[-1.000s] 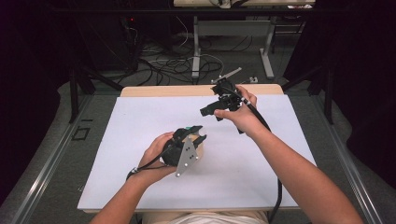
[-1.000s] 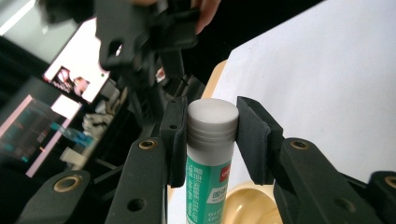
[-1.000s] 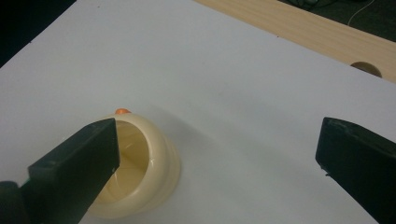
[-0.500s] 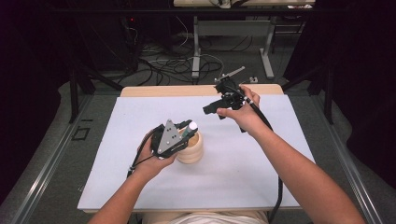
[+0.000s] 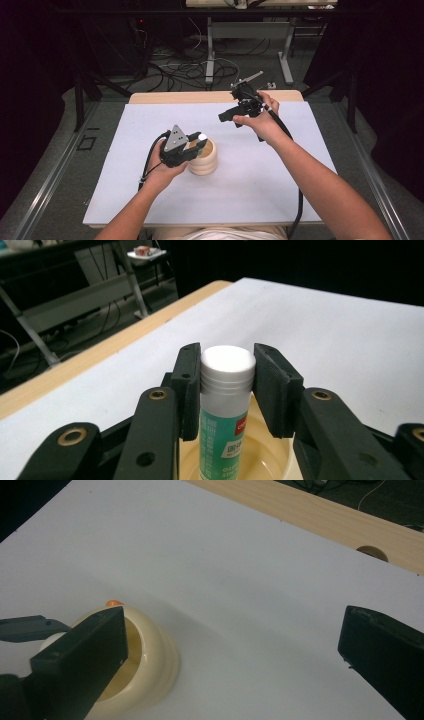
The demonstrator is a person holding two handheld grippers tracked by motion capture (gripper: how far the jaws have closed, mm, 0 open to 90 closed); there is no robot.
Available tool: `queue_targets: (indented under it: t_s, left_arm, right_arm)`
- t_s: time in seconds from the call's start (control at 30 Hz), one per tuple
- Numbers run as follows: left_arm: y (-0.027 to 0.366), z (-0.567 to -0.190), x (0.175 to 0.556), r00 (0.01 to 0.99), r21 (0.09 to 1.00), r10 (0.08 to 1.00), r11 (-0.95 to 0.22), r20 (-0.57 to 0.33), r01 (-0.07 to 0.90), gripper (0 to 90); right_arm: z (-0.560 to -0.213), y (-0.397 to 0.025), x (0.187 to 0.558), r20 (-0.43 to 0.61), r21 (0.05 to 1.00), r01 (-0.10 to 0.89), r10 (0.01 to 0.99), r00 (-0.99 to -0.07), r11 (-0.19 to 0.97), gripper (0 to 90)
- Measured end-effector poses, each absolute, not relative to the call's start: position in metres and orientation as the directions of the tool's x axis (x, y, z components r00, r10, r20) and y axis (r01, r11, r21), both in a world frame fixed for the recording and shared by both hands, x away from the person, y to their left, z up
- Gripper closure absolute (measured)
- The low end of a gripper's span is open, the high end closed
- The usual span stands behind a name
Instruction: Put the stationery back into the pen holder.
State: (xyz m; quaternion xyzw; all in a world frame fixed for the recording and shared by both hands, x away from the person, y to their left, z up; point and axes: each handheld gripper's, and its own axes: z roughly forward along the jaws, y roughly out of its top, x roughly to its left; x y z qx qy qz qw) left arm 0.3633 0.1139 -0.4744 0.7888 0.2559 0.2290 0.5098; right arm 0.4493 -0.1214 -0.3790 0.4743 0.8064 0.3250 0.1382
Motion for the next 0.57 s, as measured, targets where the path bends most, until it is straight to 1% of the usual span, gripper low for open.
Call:
queue_targets:
  t_s: [0.13, 0.3, 0.37, 0.5, 0.57]
  left_arm:
    - [0.113, -0.478, 0.365, 0.763, 0.917, 0.641, -0.35, 0.086, 0.19, 65.5]
    - [0.114, -0.48, 0.367, 0.755, 0.91, 0.654, -0.339, 0.046, 0.239, 65.0]
    - [0.114, -0.48, 0.368, 0.746, 0.909, 0.665, -0.338, 0.048, 0.243, 63.7]
    - [0.118, -0.474, 0.368, 0.718, 0.917, 0.696, -0.285, -0.002, 0.279, 44.9]
    - [0.123, -0.47, 0.368, 0.704, 0.921, 0.71, -0.259, -0.023, 0.292, 42.9]
  right_arm:
    - [-0.379, -0.12, 0.449, 0.087, 0.656, 0.675, 0.855, -0.511, 0.337, 0.0]
    - [-0.379, -0.12, 0.449, 0.079, 0.657, 0.671, 0.854, -0.515, 0.344, 0.0]
    - [-0.379, -0.12, 0.448, 0.079, 0.654, 0.672, 0.852, -0.517, 0.347, 0.0]
    - [-0.379, -0.121, 0.447, 0.071, 0.658, 0.665, 0.85, -0.522, 0.354, 0.0]
    - [-0.379, -0.121, 0.447, 0.069, 0.66, 0.663, 0.851, -0.52, 0.352, 0.0]
